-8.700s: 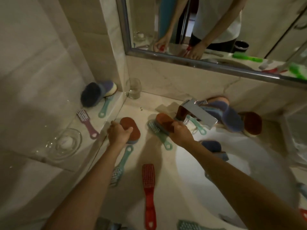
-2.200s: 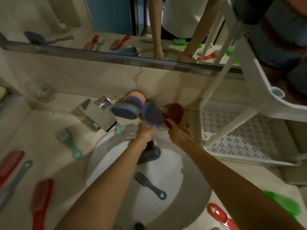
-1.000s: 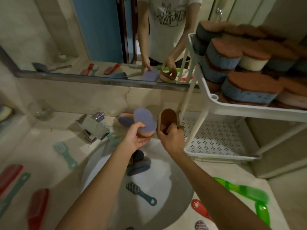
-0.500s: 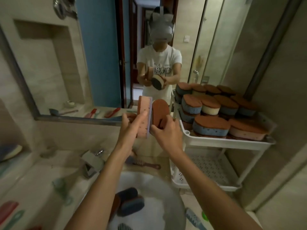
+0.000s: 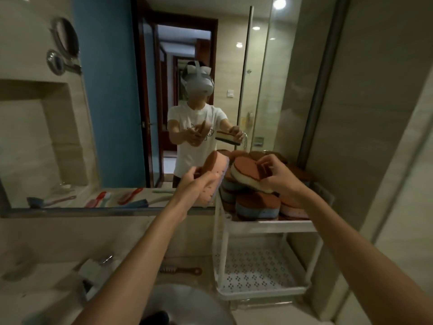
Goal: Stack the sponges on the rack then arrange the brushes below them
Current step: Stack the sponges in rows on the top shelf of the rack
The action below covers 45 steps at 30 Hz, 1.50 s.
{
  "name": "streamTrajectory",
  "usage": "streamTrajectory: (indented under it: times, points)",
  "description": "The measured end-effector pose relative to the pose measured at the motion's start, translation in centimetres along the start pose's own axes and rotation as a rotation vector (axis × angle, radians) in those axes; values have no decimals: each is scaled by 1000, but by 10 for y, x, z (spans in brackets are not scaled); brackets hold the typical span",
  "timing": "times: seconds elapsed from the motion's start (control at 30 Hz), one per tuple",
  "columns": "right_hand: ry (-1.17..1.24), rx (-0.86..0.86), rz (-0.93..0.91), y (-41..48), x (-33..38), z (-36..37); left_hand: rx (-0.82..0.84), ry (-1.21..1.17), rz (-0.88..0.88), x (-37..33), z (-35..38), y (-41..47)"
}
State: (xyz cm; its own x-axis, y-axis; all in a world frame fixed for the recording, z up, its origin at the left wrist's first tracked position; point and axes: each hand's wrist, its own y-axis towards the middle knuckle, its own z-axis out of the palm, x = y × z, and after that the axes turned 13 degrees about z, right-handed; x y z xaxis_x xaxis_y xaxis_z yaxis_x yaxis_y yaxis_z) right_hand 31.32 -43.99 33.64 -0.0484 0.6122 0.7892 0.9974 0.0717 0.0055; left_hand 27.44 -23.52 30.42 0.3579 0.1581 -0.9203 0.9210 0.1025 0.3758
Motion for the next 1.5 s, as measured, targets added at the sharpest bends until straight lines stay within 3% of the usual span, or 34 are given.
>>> streamTrajectory:
  times: [0.13,0.37,0.6,0.87,1.1,1.3,1.4,1.5]
  points:
    - [-143,-49,40,12,-23,-15,69,10,-73,5,13,5]
    - [-400,-41,-32,19,-28,-1,121,-198,-236,22,36,5]
    - [-389,-68,-38,18,-40,4,119,-335,-254,34,48,4]
    - [-465,-78,-54,21,-40,11,147,-303,-254,36,50,2]
    - [-551,-115,-92,17,-48,12,45,-140,-219,25,47,2]
    - [-322,-381,-413,6,-46,7,-7,163,20,-4,51,12]
    - [-485,-543,-646,4,-49,6,124,271,65,-23,65,16]
    - [-614,-653,-731,2,-55,-2,241,333,112,-35,77,19]
